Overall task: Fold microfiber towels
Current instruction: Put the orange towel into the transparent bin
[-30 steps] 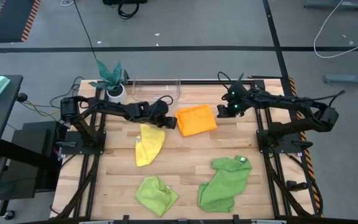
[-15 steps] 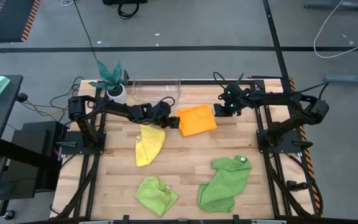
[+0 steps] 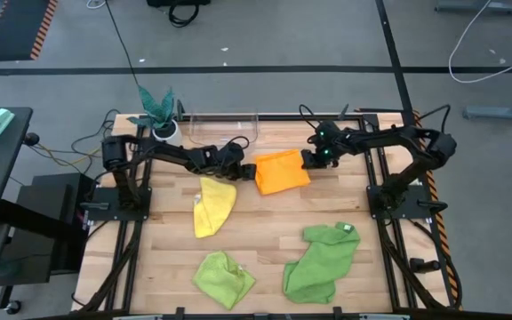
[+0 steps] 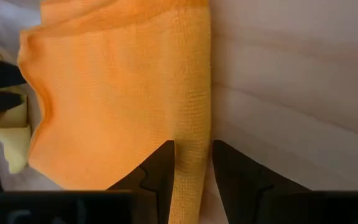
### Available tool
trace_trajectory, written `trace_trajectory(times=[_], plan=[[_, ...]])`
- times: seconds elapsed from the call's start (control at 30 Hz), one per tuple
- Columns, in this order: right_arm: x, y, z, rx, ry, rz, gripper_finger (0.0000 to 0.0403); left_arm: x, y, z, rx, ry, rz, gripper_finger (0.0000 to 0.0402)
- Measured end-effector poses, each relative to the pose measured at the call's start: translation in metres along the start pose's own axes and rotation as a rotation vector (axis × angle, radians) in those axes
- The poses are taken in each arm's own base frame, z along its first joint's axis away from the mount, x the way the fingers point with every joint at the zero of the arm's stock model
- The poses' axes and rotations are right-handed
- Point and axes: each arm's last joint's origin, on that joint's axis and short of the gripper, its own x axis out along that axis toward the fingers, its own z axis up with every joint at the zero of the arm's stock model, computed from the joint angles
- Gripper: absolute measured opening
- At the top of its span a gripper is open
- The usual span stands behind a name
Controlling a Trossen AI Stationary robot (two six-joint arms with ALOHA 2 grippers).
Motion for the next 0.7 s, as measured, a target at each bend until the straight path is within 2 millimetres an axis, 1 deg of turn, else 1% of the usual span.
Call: trace_trajectory(times=[0.17, 0.47, 0.7], plan=[[0.004, -0.001, 0.002, -0.003, 0.009, 0.014, 0.0117, 0.009, 0.001, -0.001, -0.018, 0.02, -0.039, 0.0211], [0.005, 0.0, 0.003, -0.004, -0.009, 0.026, 0.0117, 0.012, 0.0, 0.003, -0.037, 0.003, -0.08, 0.0212], [0.005, 0.002, 0.005, -0.008, -0.029, 0.034, 0.0117, 0.022, -0.001, 0.001, -0.063, 0.007, -0.145, 0.0209]])
